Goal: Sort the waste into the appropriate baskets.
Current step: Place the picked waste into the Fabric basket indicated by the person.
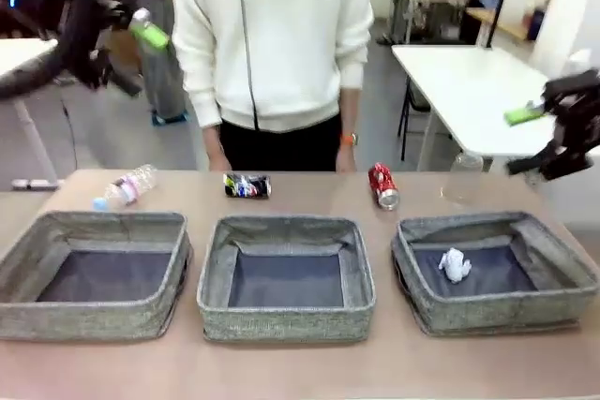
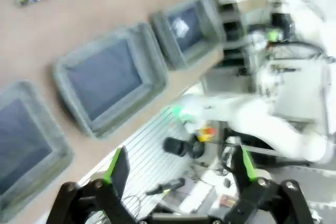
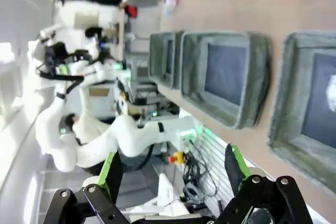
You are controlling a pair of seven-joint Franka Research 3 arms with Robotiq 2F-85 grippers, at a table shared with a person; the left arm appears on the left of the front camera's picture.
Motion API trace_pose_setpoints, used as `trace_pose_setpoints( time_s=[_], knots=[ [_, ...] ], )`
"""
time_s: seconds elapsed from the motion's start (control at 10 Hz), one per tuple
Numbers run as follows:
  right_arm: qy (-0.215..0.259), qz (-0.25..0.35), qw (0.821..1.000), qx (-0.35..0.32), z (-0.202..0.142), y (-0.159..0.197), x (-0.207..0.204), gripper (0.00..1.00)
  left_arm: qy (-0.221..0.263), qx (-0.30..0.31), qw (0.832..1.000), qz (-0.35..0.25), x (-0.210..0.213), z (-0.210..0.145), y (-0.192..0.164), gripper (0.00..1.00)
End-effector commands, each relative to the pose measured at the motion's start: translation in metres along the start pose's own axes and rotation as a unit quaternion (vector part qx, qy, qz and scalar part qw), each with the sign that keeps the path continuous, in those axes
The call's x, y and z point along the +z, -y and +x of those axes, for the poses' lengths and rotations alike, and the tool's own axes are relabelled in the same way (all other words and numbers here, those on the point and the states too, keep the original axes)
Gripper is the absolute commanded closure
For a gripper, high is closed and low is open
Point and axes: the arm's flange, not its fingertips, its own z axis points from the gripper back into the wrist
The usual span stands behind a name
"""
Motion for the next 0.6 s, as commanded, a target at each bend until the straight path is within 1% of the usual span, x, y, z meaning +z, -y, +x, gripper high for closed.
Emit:
trace_pose_setpoints(
  time_s=[0.0, 0.1, 0.2, 0.3, 0.4, 0.5],
  knots=[
    [-0.013, 0.028, 0.999, -0.017, 0.009, -0.004, -0.02, 0.0, 0.061, 0.021, 0.993, -0.096, 0.022, -0.07, -0.042, 0.0],
    [-0.029, 0.047, 0.998, -0.035, 0.017, -0.002, -0.029, 0.0, 0.086, 0.062, 0.985, -0.138, 0.035, -0.122, -0.084, 0.0],
    [-0.024, 0.048, 0.997, -0.048, 0.02, 0.0, -0.028, 0.0, 0.094, 0.072, 0.977, -0.179, 0.036, -0.157, -0.112, 0.0],
    [-0.011, 0.075, 0.994, -0.072, 0.024, 0.003, -0.018, 0.0, 0.097, 0.094, 0.968, -0.21, 0.027, -0.191, -0.144, 0.0],
    [0.009, 0.102, 0.991, -0.091, 0.028, 0.008, -0.001, 0.0, 0.094, 0.129, 0.953, -0.256, 0.012, -0.213, -0.173, 0.0],
    [0.052, 0.103, 0.986, -0.116, 0.031, 0.014, 0.02, 0.0, 0.071, 0.154, 0.948, -0.269, -0.007, -0.224, -0.194, 0.0]
  ],
)
